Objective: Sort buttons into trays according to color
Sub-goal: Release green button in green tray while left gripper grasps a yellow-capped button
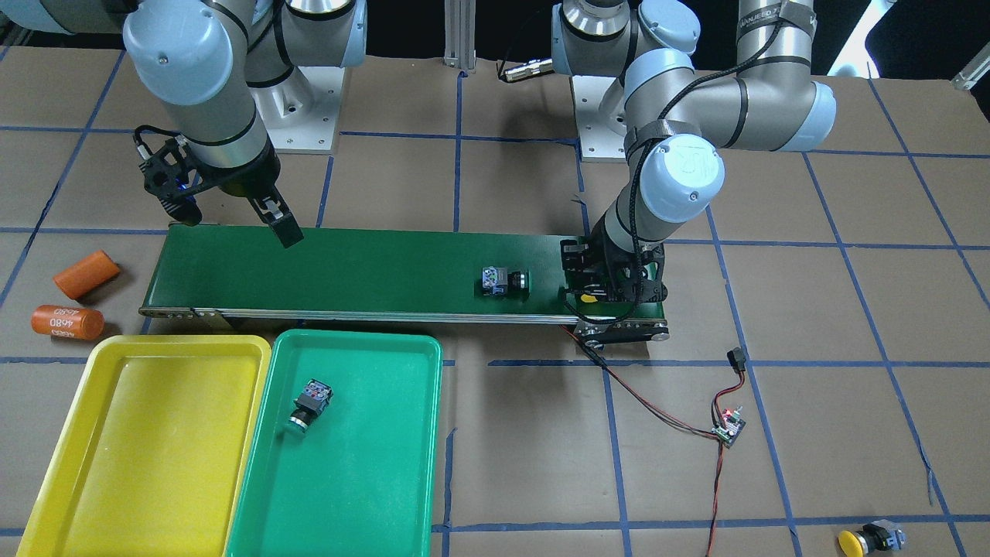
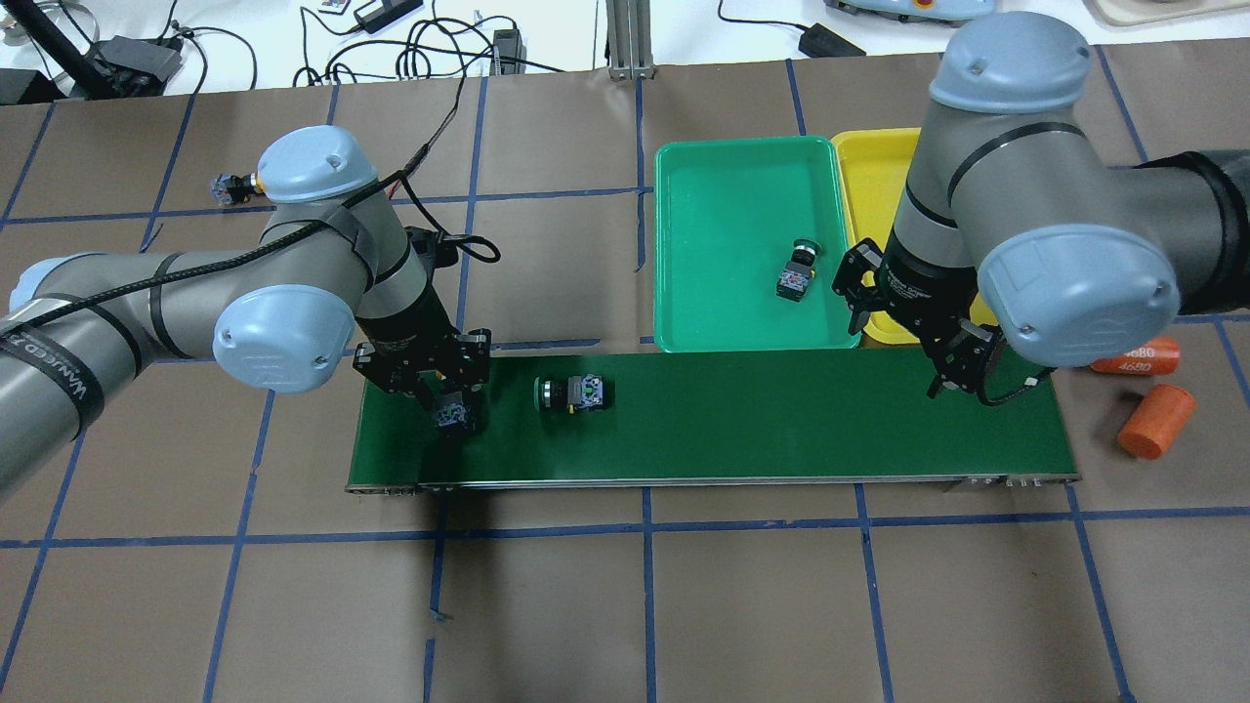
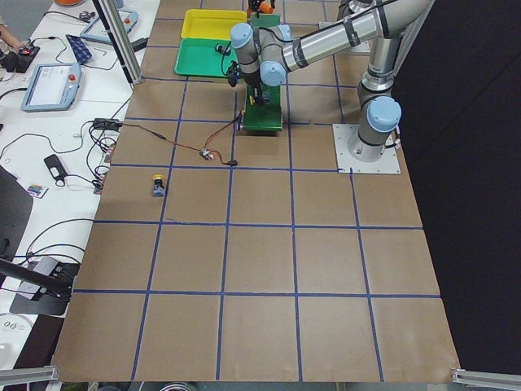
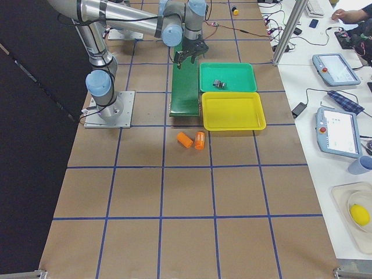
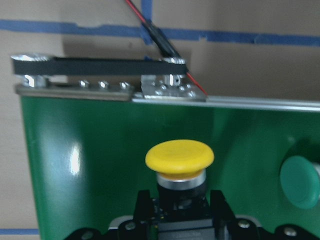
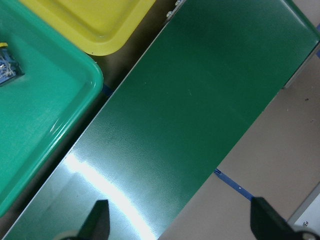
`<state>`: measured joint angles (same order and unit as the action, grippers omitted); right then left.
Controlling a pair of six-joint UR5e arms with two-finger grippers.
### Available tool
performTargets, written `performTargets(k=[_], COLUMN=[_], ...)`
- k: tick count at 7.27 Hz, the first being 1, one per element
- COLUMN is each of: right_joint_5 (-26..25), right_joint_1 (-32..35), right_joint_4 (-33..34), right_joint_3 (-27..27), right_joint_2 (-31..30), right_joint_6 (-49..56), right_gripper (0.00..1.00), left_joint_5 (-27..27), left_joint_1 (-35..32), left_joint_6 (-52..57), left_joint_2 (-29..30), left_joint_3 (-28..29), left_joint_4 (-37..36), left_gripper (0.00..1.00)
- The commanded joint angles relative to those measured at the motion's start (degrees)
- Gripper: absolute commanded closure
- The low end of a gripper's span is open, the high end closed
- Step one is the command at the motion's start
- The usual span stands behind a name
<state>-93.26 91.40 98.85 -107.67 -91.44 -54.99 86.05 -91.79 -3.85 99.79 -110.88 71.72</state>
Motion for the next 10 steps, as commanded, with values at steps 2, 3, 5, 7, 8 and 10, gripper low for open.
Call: performTargets(k=[2,3,5,7,8,10], right_joint_5=[0.6,0.7,0.7,0.8,0.9,1.0], right_joint_1=[-3.6,-3.2,-3.6,-3.3,-3.3,-3.2], right_joint_4=[0.2,0.5,0.6,0.6,0.5,0.5], right_joint_3=[0.2,0.8,0.6,0.3,0.2,0.3], right_joint_2=[-3.0,-3.2,-3.1,-2.8,-2.8,-3.0], right_joint_6=[0.7,-0.1,0.5,0.5,0.4,0.3], right_gripper=[0.00,0.00,0.00,0.00,0.00,0.00], left_joint_5=[3.3,3.2,4.0,4.7,4.7,4.7], left_joint_1=[5.2,11.4,17.1,22.2,22.4,22.7], left_joint_6=[3.0,5.0,6.6,7.0,6.5,7.2], left_joint_2=[1.3,5.8,18.7,33.5,40.3,49.1], left_joint_3=[11.5,18.2,32.0,51.9,60.5,71.5], left_joint_4=[3.8,4.6,3.6,3.5,3.5,4.4], left_gripper=[0.00,0.00,0.00,0.00,0.00,0.00])
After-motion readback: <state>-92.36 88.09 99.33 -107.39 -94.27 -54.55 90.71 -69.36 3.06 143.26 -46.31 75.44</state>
